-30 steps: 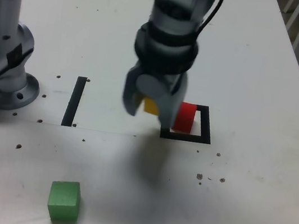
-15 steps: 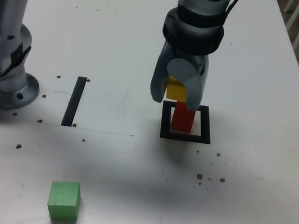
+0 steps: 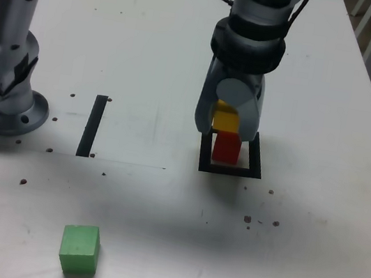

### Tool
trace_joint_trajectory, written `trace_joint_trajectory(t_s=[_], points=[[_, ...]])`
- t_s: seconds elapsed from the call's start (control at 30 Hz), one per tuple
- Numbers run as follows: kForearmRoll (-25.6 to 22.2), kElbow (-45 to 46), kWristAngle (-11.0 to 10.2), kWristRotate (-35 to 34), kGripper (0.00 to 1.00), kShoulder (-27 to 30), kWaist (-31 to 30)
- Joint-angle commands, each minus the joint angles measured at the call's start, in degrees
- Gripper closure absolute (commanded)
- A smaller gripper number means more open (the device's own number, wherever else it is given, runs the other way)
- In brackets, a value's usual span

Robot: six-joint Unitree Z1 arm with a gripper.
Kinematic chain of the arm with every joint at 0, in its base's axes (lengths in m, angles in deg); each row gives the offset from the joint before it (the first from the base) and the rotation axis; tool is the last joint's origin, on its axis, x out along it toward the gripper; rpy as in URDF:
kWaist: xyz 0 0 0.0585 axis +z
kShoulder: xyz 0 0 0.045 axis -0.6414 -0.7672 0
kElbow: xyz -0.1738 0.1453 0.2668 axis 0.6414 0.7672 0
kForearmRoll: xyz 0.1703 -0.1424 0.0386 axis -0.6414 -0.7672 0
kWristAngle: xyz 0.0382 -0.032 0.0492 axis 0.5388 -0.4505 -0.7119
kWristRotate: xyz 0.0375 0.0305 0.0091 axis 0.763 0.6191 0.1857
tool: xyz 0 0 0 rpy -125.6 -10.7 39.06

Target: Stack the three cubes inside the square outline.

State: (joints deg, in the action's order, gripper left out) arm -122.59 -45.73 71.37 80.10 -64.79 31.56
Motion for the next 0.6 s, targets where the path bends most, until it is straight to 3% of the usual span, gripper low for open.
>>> trace_joint_trajectory(t_s=[0.0,0.57], points=[[-0.1,-0.5,0.3,-0.1,0.71,-0.7,0.0],[-0.1,-1.6,1.3,-0.1,0.7,-1.7,-1.0]])
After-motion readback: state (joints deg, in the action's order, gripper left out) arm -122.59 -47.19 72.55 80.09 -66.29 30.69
